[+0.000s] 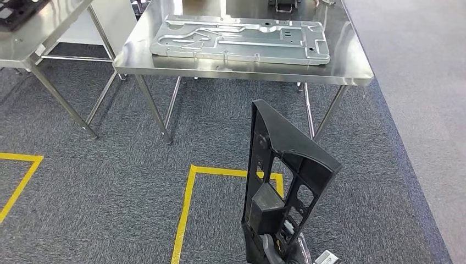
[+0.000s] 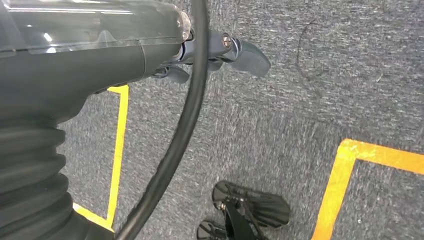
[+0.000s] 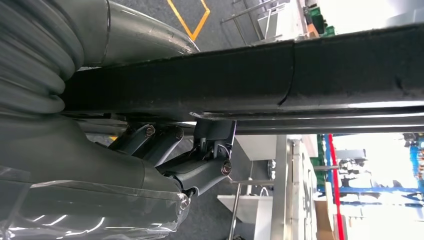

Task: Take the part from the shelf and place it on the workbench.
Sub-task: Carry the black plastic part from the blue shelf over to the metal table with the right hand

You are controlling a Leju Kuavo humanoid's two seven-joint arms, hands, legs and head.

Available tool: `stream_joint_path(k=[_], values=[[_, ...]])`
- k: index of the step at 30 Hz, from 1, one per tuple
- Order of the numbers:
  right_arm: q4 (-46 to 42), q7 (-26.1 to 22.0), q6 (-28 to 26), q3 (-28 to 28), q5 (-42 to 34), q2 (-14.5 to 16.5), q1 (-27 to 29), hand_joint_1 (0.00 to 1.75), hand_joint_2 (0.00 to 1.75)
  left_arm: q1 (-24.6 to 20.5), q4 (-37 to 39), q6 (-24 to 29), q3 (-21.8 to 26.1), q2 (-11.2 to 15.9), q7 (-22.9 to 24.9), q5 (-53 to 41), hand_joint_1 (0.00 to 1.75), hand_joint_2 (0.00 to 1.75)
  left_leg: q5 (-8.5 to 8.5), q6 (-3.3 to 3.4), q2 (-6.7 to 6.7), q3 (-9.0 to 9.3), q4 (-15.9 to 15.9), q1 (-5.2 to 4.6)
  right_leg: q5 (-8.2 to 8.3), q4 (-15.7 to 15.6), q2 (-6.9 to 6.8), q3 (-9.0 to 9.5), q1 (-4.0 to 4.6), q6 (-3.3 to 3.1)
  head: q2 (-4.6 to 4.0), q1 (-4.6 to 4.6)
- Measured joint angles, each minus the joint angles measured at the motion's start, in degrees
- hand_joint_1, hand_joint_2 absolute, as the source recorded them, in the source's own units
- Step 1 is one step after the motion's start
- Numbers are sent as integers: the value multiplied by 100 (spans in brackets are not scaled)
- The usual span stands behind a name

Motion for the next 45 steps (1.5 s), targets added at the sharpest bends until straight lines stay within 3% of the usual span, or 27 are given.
stream_joint_path(k=[2, 4, 5, 6, 7, 9, 11, 13, 15, 17, 20, 21, 22, 24, 25, 27, 28, 31, 33, 35, 36, 37, 38, 40, 41, 45], values=[[2, -2, -31, 10, 1, -1, -5, 175, 175, -1, -1, -3, 7, -4, 3, -19, 0, 175, -5, 17, -2, 118, -77, 35, -209, 434, -1, -232, -32, 75, 0, 0], [12, -2, -49, 14, 1, -4, 1, 175, 175, 1, -1, -7, 14, -8, 5, -26, 0, 175, -49, 13, -3, 175, -90, 57, -468, 1076, -2, -686, -93, 159, 0, -1], [23, -1, -52, 15, 1, -7, 8, 175, 175, 7, -1, -8, 18, -10, 6, -26, 0, 175, -83, -2, -4, 207, -90, 70, -493, 1271, -4, -876, -127, 197, 0, -1], [34, -1, -52, 15, 1, -9, 14, 175, 175, 13, -1, -9, 22, -13, 9, -26, 0, 175, -122, -24, -6, 250, -89, 87, -412, 1299, -6, -987, -159, 231, 0, -1], [42, 0, -52, 15, 1, -12, 18, 175, 175, 17, -1, -9, 26, -14, 10, -26, 0, 175, -165, -51, -9, 309, -90, 109, -204, 1117, -11, -984, -187, 262, 0, -1], [51, 0, -52, 15, 1, -16, 19, 175, 175, 16, -1, -9, 29, -16, 13, -26, 0, 175, -264, -120, -13, 440, -90, 150, 307, 451, -29, -796, -226, 306, 0, -1], [60, 0, -53, 15, 1, -21, 13, 175, 175, 4, -1, -9, 33, -16, 14, -27, 0, 175, -354, -213, -14, 520, -95, 165, 416, 28, -58, -663, -206, 249, 0, 1], [70, 0, -56, 15, 1, -26, 22, 175, 175, -2, -1, -9, 35, -21, 15, -29, 0, 175, -379, -309, -8, 579, -71, 158, 351, -27, -65, -642, -176, 119, 0, 0], [75, -1, -68, 19, 0, -27, 33, 175, 175, -7, -1, -9, 36, -25, 22, -44, 0, 175, -411, -370, -1, 614, 44, 167, 405, -64, -50, -544, -186, 14, 0, -2], [86, 1, -113, 25, -2, -27, 21, 175, 175, -25, -1, -13, 40, -25, 31, -80, 0, 175, -560, -390, -2, 396, 495, 179, 367, -88, -48, -435, -182, -63, 0, -3], [133, 83, -273, 28, 12, -28, 2, 175, 175, -8, -1, -37, 78, -23, 39, -184, 0, 175, -958, -374, -4, -282, 1463, 163, 270, -90, -35, -350, -135, -135, 0, -3], [156, 134, -336, 26, 24, -29, -8, 175, 175, 6, -1, -54, 97, -22, 37, -223, 0, 175, -977, -359, -3, -422, 1540, 155, 230, -90, -24, -309, -116, -144, 0, -3], [180, 183, -391, 23, 37, -31, -26, 175, 175, 13, -1, -72, 114, -22, 26, -261, 0, 175, -868, -338, -3, -473, 1426, 146, 189, -90, -13, -256, -98, -149, 0, -3], [222, 251, -460, 16, 58, -34, -105, 175, 175, 17, -2, -101, 140, -9, -12, -321, 0, 175, -329, -255, -2, -383, 800, 108, 97, -92, -1, -137, -72, -145, 0, -2], [239, 272, -475, 13, 67, -35, -159, 175, 175, 14, -2, -110, 150, 2, -33, -344, 0, 175, -154, -216, 1, -336, 524, 78, 60, -94, 7, -92, -63, -133, 0, -3], [267, 299, -481, 10, 83, -34, -258, 175, 175, 6, -7, -120, 168, 27, -67, -366, 0, 175, -35, -150, -6, -295, 258, 24, 11, -91, 20, -36, -60, -76, 0, -4], [282, 310, -479, 9, 90, -34, -291, 175, 175, 4, -10, -123, 176, 38, -78, -373, 0, 175, -71, -125, -13, -281, 233, 9, 18, -69, 26, -12, -58, -32, 0, -5], [341, 340, -476, 13, 103, -33, -369, 175, 175, -16, -16, -122, 209, 56, -106, -407, 0, 175, 26, -34, -36, -70, 93, 39, -11, 147, 11, -11, -71, 81, 0, -4], [389, 357, -488, 18, 108, -33, -413, 175, 175, -46, -16, -121, 251, 53, -115, -435, 0, 175, 11, 5, -35, 21, 43, 52, -208, 622, 0, -285, -95, 130, 0, -3], [463, 364, -508, 19, 113, -33, -410, 175, 175, -54, -16, -121, 287, 47, -120, -450, 0, 175, -49, 20, -38, 69, 37, 54, -462, 1200, -2, -744, -124, 183, 0, -4], [509, 367, -523, 19, 119, -34, -395, 175, 175, -47, -16, -121, 302, 43, -123, -459, 0, 175, -91, 12, -41, 108, 37, 57, -493, 1329, -3, -912, -140, 207, 0, -4], [557, 369, -544, 19, 131, -34, -377, 175, 175, -38, -16, -122, 315, 41, -127, -468, 0, 175, -138, -2, -44, 162, 37, 62, -409, 1284, -5, -999, -154, 221, 0, -3], [598, 369, -564, 19, 142, -35, -361, 175, 175, -31, -16, -126, 328, 38, -132, -478, 0, 175, -190, -20, -46, 232, 37, 69, -197, 1055, -9, -989, -165, 225, 0, -3], [666, 368, -593, 19, 159, -38, -338, 175, 175, -29, -16, -143, 363, 32, -146, -493, 0, 175, -300, -69, -49, 362, 37, 77, 298, 413, -18, -865, -163, 193, 0, -3], [694, 368, -597, 17, 162, -40, -330, 175, 175, -37, -16, -153, 383, 28, -154, -500, 0, 175, -349, -104, -51, 404, 32, 75, 406, 197, -20, -818, -146, 156, 0, -3], [768, 367, -597, 13, 174, -44, -288, 175, 175, -47, -16, -181, 422, 21, -174, -536, 0, 175, -417, -259, -48, 542, 78, 68, 433, 6, 4, -678, -115, -44, 0, -4]])
